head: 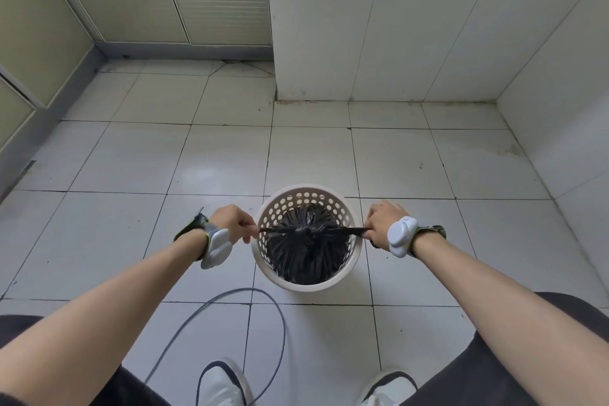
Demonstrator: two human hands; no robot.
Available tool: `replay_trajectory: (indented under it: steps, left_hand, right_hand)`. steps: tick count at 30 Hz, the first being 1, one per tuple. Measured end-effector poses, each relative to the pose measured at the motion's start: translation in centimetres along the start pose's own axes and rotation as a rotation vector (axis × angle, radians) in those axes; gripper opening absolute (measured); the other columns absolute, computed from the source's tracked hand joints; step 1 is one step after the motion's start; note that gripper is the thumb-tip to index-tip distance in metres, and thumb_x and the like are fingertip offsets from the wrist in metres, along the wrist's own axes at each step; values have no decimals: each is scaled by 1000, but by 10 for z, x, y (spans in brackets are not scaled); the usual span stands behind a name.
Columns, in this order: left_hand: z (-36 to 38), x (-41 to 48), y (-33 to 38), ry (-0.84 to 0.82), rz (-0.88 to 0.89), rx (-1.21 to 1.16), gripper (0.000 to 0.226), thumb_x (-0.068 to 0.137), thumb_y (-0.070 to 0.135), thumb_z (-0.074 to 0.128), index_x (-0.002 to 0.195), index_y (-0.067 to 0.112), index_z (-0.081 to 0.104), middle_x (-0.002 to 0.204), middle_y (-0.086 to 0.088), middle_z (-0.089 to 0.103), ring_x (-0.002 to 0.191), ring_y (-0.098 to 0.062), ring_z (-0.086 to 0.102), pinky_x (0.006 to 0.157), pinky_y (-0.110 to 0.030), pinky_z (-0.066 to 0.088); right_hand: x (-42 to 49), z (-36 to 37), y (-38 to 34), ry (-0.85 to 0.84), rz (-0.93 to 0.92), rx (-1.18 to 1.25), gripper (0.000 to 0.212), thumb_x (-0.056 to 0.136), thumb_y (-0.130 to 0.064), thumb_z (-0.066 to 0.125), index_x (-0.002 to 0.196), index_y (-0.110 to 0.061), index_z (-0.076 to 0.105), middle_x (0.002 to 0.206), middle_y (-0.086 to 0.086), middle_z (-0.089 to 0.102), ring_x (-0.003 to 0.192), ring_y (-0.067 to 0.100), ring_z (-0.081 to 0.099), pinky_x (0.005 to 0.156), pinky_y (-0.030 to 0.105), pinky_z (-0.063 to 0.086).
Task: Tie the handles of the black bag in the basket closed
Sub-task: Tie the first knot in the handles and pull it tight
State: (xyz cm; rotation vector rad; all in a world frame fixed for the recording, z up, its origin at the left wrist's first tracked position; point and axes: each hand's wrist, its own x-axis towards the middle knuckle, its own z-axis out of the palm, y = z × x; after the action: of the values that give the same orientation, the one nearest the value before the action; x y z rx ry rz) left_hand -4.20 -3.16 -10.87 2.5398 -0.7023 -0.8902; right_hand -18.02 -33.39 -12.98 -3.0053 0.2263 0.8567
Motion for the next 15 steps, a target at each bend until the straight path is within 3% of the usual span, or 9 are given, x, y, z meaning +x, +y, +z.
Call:
replay_trajectory:
  steps: [4,6,8,15]
  left_hand:
    - [-1,-2,-11,-8,-35,-1,19,85,28,61,79,18,75,56,16,61,52,-1,47,50,-14,35]
    - [2,-2,-16,-22,-53,15,19,85,28,61,79,17,75,56,15,61,52,-1,48,47,-10,35]
    - [5,-2,-19,-35,-68,28,19,85,27,62,79,17,76,58,12,63,50,0,48,42,-5,35]
    - [9,5,-26,-26,-142,54,19,84,27,63,74,17,75,60,6,64,50,0,48,47,-15,33]
  right_hand:
    - [4,7,5,-9,-1,-61,35,92,-46,41,92,-29,72,117,1,58,111,25,46,80,33,31]
    - [4,9,7,-20,1,-79,36,93,-47,41,90,-29,72,117,0,58,110,24,45,79,32,29]
    - [3,11,8,-37,-8,-104,34,93,-44,41,89,-27,71,117,0,58,110,23,45,82,32,29]
    - [-4,15,13,-81,-3,-178,28,95,-37,42,94,-29,69,113,-2,58,111,21,44,89,31,31]
